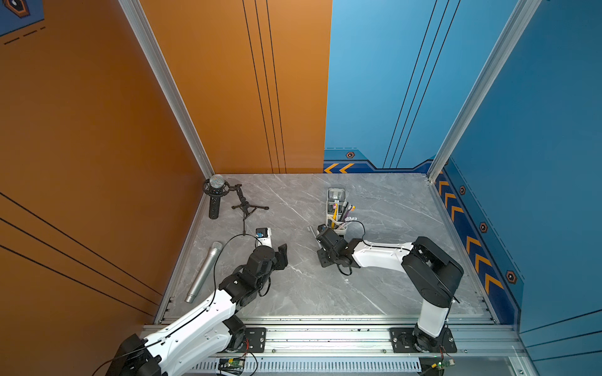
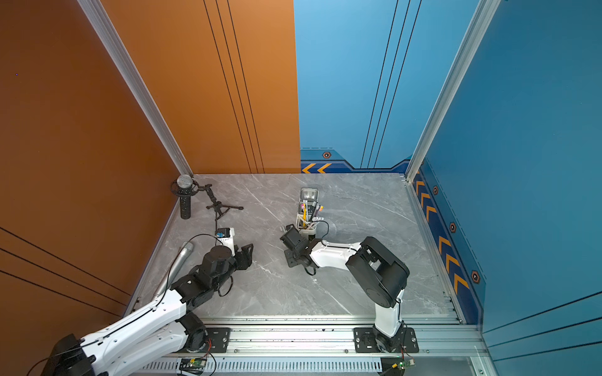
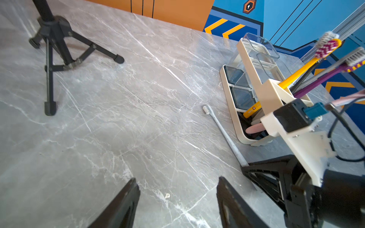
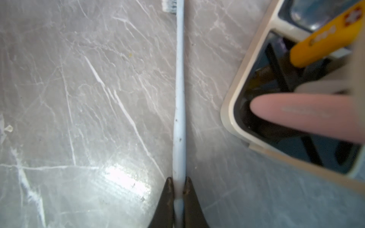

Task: Place the toothbrush into the toothbrush holder
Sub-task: Pick up the toothbrush from the center of the board.

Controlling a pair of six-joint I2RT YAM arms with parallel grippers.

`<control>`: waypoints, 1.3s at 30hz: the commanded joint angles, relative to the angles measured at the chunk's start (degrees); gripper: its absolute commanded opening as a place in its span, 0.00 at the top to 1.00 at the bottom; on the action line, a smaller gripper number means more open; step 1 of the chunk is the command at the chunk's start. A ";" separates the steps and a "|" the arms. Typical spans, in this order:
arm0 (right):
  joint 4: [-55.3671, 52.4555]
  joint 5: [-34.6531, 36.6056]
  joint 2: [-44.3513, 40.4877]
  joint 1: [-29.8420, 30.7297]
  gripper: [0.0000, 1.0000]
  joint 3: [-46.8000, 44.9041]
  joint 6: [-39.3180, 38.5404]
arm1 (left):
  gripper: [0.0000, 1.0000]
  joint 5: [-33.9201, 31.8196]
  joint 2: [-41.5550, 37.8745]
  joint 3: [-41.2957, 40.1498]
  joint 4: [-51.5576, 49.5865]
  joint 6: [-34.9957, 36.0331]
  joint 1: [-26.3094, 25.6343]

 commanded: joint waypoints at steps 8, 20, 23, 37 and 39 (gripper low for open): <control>-1.11 2.31 -14.15 7.30 1.00 -3.45 1.57 | 0.33 21.52 2.17 1.19 8.41 -1.75 3.20; -0.58 1.42 -28.66 8.67 1.00 -5.70 -2.52 | 0.30 31.03 -3.78 5.47 12.70 -0.60 7.14; -1.17 1.23 -30.47 8.58 1.00 -5.87 -3.18 | 0.31 33.34 -0.24 7.42 16.19 -2.28 7.02; -4.43 4.42 -43.06 8.90 1.00 -10.61 0.38 | 0.34 37.53 15.72 18.61 22.47 -1.79 3.88; -5.05 4.61 -44.04 8.93 1.00 -10.80 0.51 | 0.34 37.92 17.56 20.62 22.43 -0.69 2.82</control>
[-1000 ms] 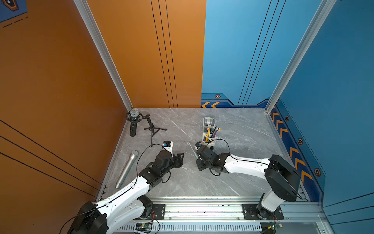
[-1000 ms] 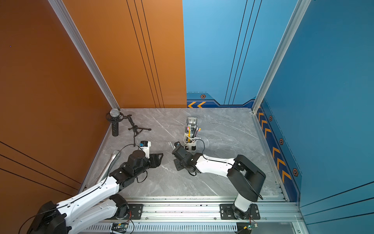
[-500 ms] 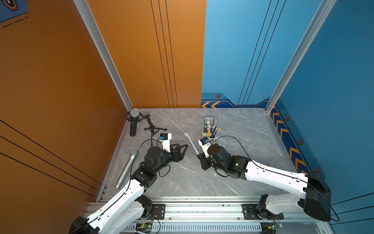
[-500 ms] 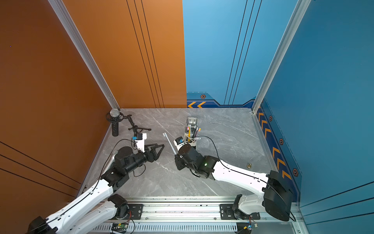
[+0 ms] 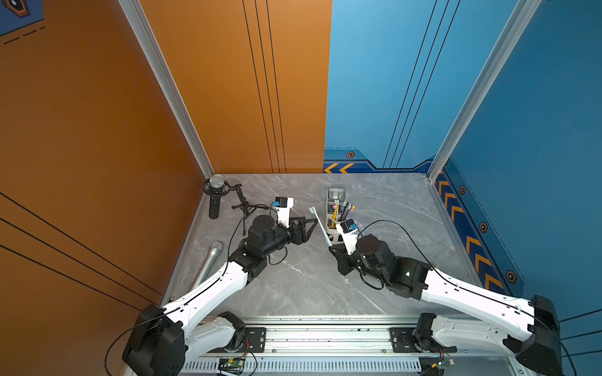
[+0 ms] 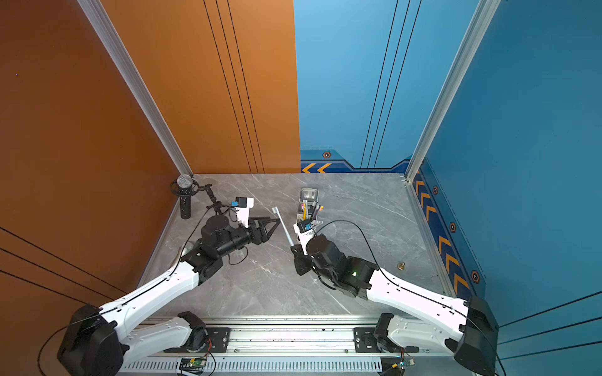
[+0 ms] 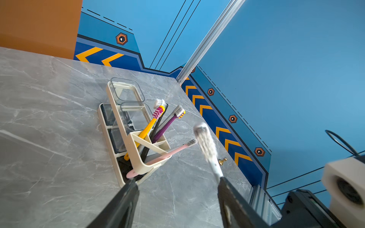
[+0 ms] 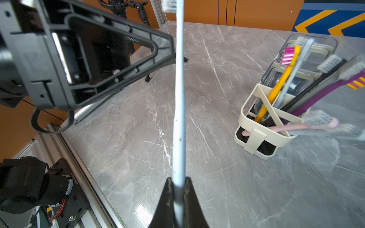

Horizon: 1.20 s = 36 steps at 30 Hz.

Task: Place the toothbrush into the toothbrush holder
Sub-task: Pick up the toothbrush from the center of the board.

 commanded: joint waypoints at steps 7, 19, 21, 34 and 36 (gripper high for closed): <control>-4.29 2.31 -2.65 0.01 1.00 -0.57 0.87 | 0.34 1.82 3.12 5.28 3.13 2.40 -3.08; -3.20 1.60 -1.80 0.08 1.00 -0.22 1.28 | 0.41 3.29 5.63 4.65 6.58 1.14 -3.25; -3.20 1.81 -1.49 0.03 1.00 -0.13 1.27 | 0.49 4.32 6.77 5.24 7.07 1.20 -3.33; -4.00 2.45 -0.91 -0.13 1.00 -0.35 0.71 | 1.00 4.54 9.32 5.78 8.19 1.04 -3.21; -4.12 2.54 -1.20 -0.22 1.00 -0.59 0.58 | 1.00 4.48 9.52 5.91 8.19 0.88 -3.25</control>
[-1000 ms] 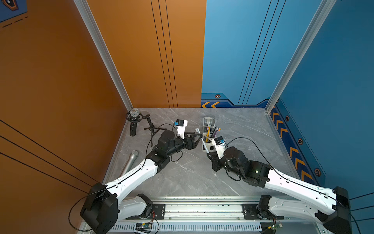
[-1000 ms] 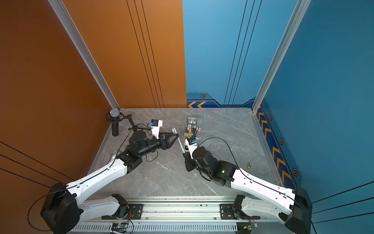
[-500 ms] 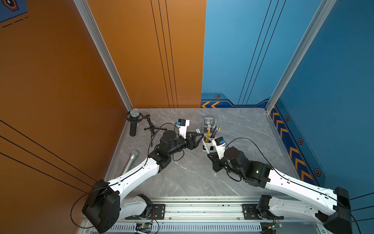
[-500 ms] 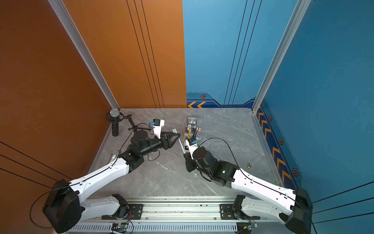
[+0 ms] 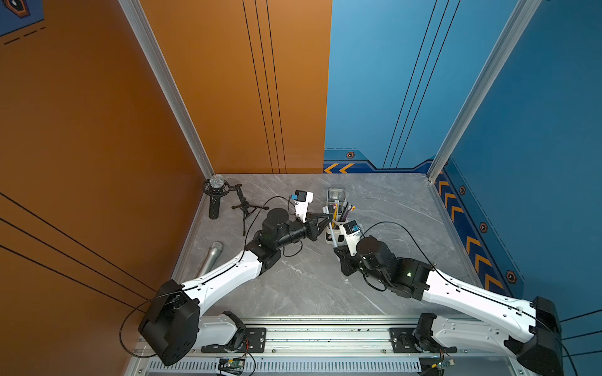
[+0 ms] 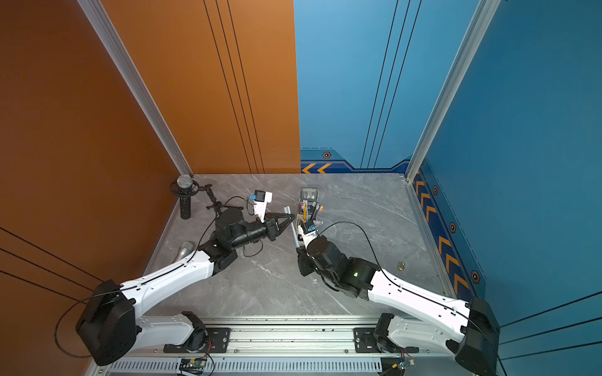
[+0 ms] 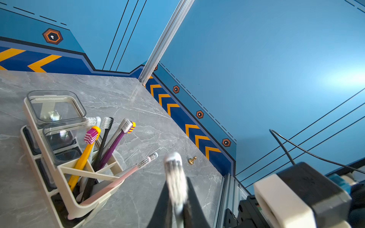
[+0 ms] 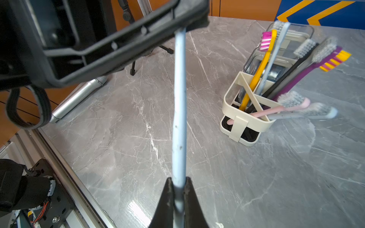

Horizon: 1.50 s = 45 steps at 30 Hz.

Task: Place the toothbrush into the toothbrush holder
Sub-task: Pick up the toothbrush from the center of the board, then place the toothbrush in the toothbrush holder.

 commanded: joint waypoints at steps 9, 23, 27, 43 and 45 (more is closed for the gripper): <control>-0.84 0.78 -2.38 -0.53 1.00 -0.89 -0.65 | 1.00 -2.20 2.01 1.14 -0.60 2.18 0.80; -5.98 6.80 -10.93 -3.06 0.53 -3.51 1.02 | 1.00 -4.39 3.44 5.10 -0.60 10.11 0.55; -8.03 8.67 -12.28 -4.61 0.52 -3.51 1.99 | 1.00 -7.79 4.46 7.65 -0.60 18.47 -0.33; -8.99 7.71 -14.36 -8.25 0.52 -5.05 3.81 | 1.00 -7.95 15.07 7.03 16.39 31.47 -1.19; -8.92 7.44 -14.19 -8.27 0.52 -5.16 4.00 | 1.00 -8.22 16.49 7.24 17.03 31.97 -1.19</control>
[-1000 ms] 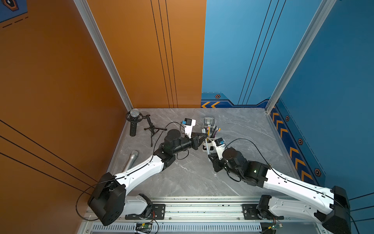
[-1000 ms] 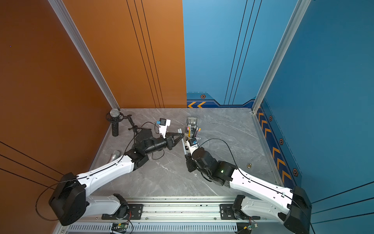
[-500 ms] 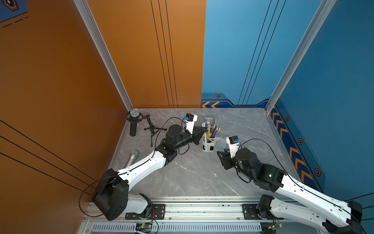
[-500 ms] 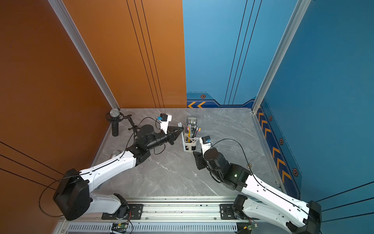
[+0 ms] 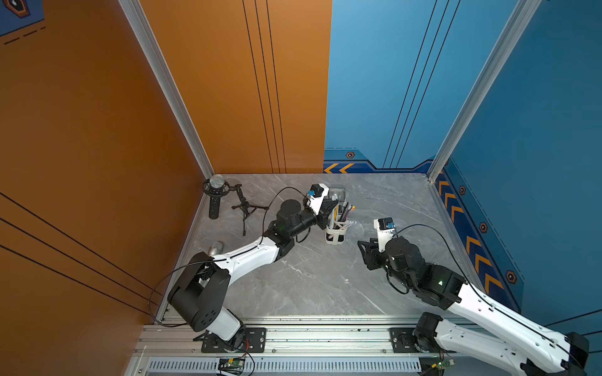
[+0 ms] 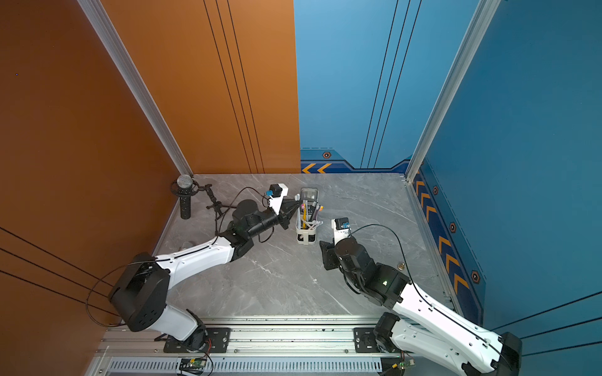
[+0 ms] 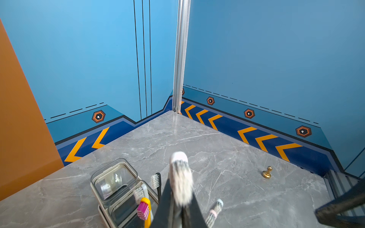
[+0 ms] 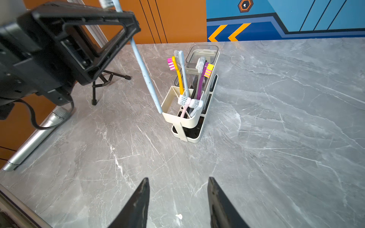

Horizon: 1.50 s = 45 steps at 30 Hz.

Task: Place the toothbrush into the toothbrush holder
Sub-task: Place the toothbrush in the toothbrush holder.

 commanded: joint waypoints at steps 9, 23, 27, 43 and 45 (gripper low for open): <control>-1.42 -0.60 -0.36 -0.77 0.52 -1.69 0.79 | 1.00 0.22 5.78 0.00 7.14 2.63 -0.29; -1.38 -1.36 -1.69 -2.47 0.52 -2.97 0.88 | 1.00 -4.70 13.16 -3.86 14.96 5.08 -1.41; -1.37 -1.63 -2.01 -2.77 0.52 -2.92 0.70 | 1.00 -5.62 15.07 -4.14 16.35 5.58 -1.73; -1.44 -1.98 -1.73 -3.25 0.52 -2.97 0.70 | 0.85 -9.53 18.18 -6.44 22.07 5.19 -2.01; -1.47 -2.06 -1.80 -3.23 0.52 -2.97 0.70 | 0.72 -9.45 17.48 -6.90 22.07 5.14 -2.03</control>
